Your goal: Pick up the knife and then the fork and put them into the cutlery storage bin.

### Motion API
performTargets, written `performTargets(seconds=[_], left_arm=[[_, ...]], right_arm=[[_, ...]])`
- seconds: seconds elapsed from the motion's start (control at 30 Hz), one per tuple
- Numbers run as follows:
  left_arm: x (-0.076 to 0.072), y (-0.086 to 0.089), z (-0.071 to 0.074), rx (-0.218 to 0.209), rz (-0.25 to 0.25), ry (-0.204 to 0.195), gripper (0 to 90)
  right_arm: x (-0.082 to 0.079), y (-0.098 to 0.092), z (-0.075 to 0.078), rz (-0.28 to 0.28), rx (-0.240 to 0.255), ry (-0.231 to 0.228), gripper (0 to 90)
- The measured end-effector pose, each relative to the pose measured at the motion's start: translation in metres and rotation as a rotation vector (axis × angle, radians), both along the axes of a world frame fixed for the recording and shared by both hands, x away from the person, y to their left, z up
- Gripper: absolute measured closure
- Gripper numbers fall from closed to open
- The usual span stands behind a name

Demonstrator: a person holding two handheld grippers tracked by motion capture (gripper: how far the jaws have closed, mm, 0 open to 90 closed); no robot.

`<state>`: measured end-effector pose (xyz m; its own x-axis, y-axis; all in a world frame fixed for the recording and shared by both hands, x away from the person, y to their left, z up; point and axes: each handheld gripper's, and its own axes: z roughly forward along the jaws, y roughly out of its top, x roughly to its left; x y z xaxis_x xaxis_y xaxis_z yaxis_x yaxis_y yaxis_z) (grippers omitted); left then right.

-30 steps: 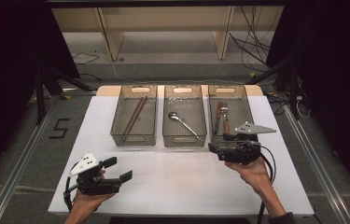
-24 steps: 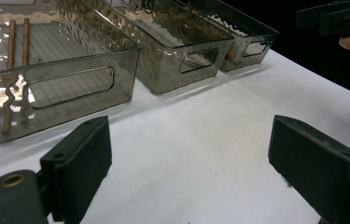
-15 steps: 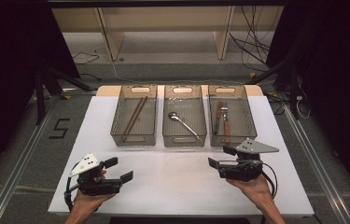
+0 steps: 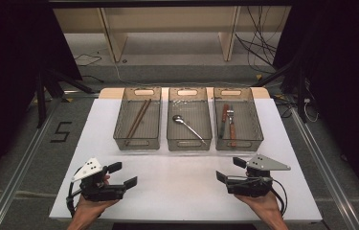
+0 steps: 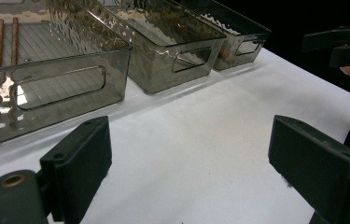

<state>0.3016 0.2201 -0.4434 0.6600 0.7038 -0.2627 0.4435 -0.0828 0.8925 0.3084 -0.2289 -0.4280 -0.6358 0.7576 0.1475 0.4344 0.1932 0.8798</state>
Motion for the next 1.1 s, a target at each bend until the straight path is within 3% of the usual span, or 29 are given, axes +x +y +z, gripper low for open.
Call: performTargets(seconds=[0.5,1.1], left_arm=[[-0.0006,-0.0007,0.0002,0.005,-0.012,-0.005,13.0],[-0.0009,-0.0006,0.0006,0.001,-0.011,-0.009,13.0]], right_arm=[[-0.0095,-0.0084,-0.0079,-0.028,0.021,-0.006,18.8],[-0.0100,-0.0078,-0.0073,-0.031,0.023,-0.019,18.6]])
